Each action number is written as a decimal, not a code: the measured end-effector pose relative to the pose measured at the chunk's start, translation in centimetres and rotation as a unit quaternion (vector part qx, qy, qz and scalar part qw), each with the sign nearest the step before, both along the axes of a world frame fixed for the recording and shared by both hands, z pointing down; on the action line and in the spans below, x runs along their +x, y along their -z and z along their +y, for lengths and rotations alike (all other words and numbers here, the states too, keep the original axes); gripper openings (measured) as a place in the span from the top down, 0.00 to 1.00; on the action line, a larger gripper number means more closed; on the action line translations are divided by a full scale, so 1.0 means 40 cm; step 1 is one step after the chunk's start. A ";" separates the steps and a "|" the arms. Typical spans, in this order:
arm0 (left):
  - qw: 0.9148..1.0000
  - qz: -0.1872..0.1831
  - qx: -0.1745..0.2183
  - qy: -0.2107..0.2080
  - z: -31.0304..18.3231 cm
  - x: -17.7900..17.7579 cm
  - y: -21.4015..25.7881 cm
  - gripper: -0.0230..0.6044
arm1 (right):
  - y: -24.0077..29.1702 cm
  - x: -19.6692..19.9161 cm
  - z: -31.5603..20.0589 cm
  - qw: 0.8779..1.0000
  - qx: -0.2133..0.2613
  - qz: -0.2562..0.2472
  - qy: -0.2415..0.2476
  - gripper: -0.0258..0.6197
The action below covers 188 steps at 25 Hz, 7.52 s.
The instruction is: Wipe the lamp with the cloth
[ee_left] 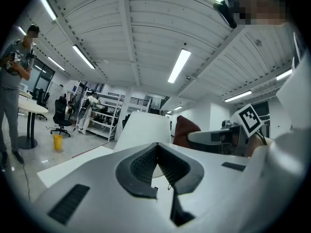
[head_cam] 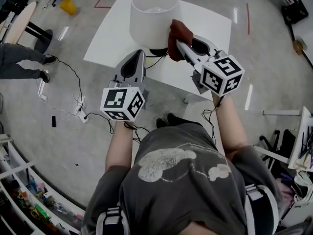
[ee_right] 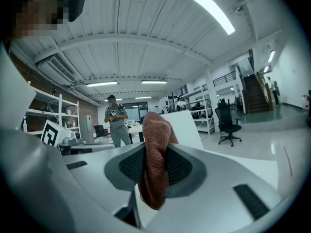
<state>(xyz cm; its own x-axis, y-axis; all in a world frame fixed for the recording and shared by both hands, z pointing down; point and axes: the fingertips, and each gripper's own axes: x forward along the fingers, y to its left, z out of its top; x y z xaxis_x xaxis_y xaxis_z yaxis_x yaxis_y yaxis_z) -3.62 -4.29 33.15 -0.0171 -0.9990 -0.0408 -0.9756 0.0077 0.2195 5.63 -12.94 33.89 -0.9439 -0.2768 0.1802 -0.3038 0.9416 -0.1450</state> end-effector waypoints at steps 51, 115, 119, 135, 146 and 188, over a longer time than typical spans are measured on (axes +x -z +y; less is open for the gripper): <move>0.986 0.010 -0.023 -0.163 -0.029 -0.196 -0.050 0.95 | -0.146 -0.197 0.118 0.989 -0.057 0.031 -0.133 0.82; 0.943 0.000 -0.009 -0.333 -0.223 -0.467 -0.018 0.95 | 0.037 -0.498 0.070 0.952 -0.012 -0.063 -0.300 0.82; 0.934 0.000 0.001 -0.358 -0.214 -0.487 0.005 0.95 | 0.096 -0.491 0.036 0.937 0.004 -0.078 -0.340 0.82; 0.932 -0.005 -0.030 -0.360 -0.178 -0.548 -0.050 0.95 | -0.121 -0.499 0.019 0.919 -0.094 -0.059 -0.377 0.82; 0.953 -0.023 -0.038 -0.299 -0.167 -0.528 -0.028 0.95 | -0.126 -0.499 0.046 0.941 -0.105 -0.047 -0.318 0.82; 0.851 0.004 -0.001 -0.525 -0.394 -0.641 0.030 0.95 | -0.061 -0.587 -0.121 0.818 -0.087 -0.102 -0.560 0.82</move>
<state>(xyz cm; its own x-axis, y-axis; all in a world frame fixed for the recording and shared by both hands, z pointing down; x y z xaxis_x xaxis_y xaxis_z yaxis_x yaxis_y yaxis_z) -29.26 -20.07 31.96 0.8846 -0.4644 -0.0436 -0.4437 -0.8667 0.2279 -17.85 -17.80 36.33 -0.1316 -0.9751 0.1787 -0.9139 0.0495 -0.4029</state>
